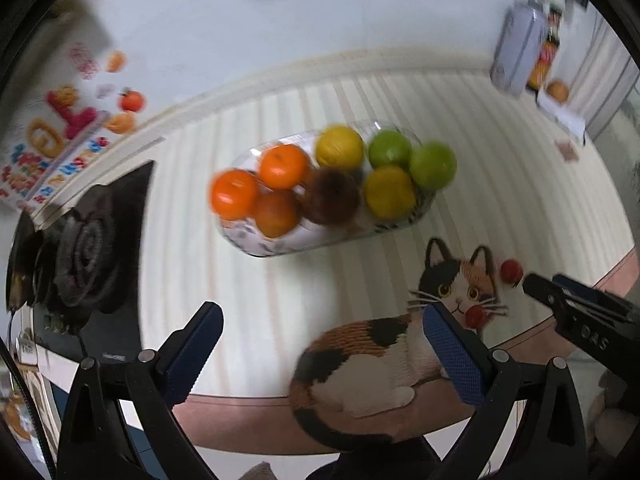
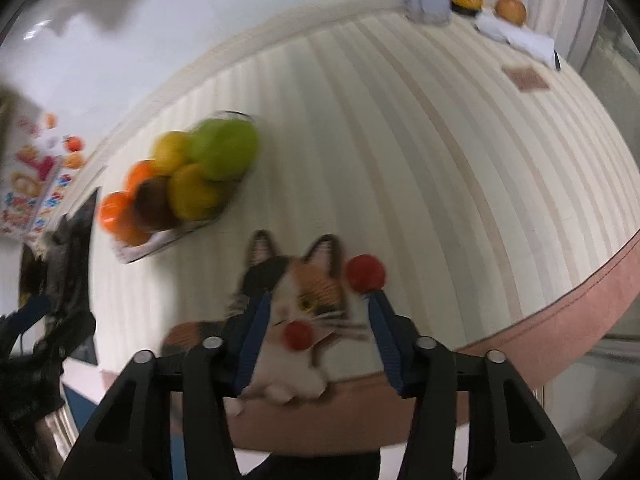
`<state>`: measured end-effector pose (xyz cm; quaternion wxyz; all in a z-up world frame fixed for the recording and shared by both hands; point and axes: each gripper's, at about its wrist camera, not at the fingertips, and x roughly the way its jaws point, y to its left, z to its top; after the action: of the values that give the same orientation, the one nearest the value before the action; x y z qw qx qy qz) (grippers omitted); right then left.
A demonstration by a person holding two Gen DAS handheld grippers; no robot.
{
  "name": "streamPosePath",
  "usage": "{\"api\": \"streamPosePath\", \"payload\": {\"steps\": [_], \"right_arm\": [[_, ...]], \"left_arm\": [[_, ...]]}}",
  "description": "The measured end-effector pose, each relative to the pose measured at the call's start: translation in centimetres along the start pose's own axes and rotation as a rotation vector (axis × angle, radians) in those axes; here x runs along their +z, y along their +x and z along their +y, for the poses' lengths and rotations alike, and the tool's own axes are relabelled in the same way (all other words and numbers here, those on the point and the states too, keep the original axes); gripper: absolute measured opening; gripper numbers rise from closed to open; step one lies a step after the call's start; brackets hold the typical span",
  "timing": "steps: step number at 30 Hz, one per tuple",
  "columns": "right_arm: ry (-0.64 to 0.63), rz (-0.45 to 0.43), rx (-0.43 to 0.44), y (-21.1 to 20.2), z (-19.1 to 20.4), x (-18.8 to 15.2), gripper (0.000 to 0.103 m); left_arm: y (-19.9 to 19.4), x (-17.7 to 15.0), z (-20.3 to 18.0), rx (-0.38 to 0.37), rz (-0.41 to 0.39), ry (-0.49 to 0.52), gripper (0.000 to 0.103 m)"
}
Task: Organize fruits
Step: 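Grasp a red cherry tomato with the right gripper while the left gripper grasps another, then carry both cherry tomatoes onto the plate and open both grippers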
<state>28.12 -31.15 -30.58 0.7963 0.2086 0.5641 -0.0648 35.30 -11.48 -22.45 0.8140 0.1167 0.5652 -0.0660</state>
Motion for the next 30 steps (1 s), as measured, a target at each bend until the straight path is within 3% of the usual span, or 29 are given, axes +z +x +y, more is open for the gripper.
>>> {"api": "streamPosePath", "payload": {"steps": [4, 8, 17, 20, 23, 25, 30], "right_arm": [[0.033, 0.042, -0.025, 3.7, -1.7, 1.0, 0.047], [0.032, 0.058, -0.013, 5.9, -2.5, 1.2, 0.035], [0.094, 0.003, -0.008, 3.5, -4.9, -0.2, 0.034], [0.125, 0.006, -0.010, 2.8, -6.2, -1.1, 0.034], [0.145, 0.009, -0.021, 2.7, -7.0, -1.9, 0.034], [0.158, 0.014, -0.023, 2.8, -7.4, -2.1, 0.034], [0.174, 0.002, -0.025, 1.7, -8.8, -2.0, 0.034]], "left_arm": [[3.9, 0.7, -2.8, -0.001, 0.073, 0.052, 0.102], [6.5, 1.1, -4.5, -0.024, 0.138, 0.081, 0.102], [9.5, 0.6, -9.0, -0.171, 0.267, 0.134, 0.102], [9.5, 0.3, -10.9, -0.211, 0.265, 0.176, 0.099], [9.5, 0.0, -12.5, -0.243, 0.271, 0.211, 0.086], [9.7, -0.1, -13.5, -0.260, 0.287, 0.231, 0.071], [10.4, -0.8, -16.2, -0.257, 0.310, 0.290, 0.046]]}}
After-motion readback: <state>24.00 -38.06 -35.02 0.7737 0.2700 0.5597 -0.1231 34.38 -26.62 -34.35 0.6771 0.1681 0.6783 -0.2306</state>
